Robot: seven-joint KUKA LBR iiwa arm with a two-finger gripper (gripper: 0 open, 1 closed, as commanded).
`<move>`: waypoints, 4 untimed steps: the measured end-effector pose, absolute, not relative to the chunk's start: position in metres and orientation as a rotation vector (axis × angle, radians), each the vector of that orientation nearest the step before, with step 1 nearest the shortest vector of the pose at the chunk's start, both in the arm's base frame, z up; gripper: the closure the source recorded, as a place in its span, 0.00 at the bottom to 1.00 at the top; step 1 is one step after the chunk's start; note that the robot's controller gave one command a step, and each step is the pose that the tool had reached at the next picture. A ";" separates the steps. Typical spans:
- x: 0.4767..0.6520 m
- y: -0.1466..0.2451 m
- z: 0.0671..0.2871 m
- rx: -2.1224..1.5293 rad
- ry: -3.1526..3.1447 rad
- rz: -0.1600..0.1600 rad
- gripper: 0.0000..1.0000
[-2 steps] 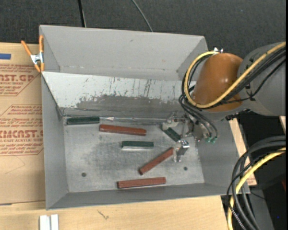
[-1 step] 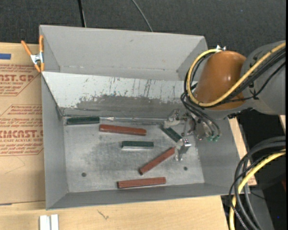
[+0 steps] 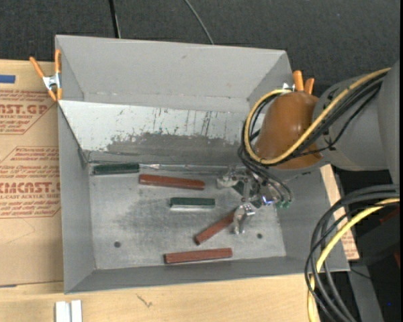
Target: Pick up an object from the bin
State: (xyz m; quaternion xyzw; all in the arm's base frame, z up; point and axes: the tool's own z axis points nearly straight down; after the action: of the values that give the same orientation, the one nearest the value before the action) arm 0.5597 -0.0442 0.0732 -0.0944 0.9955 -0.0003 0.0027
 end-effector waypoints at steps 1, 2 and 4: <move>0.550 -0.035 0.076 -0.077 3.119 -0.003 1.00; 0.550 -0.035 0.076 -0.078 3.118 -0.003 1.00; 0.547 -0.035 0.082 -0.079 3.137 0.000 1.00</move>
Offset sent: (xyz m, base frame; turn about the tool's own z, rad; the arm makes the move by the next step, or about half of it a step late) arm 0.0000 0.0000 0.0000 0.0000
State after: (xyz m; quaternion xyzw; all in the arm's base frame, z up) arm 0.5474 -0.0348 0.0820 -0.0253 0.9997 -0.0001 0.0020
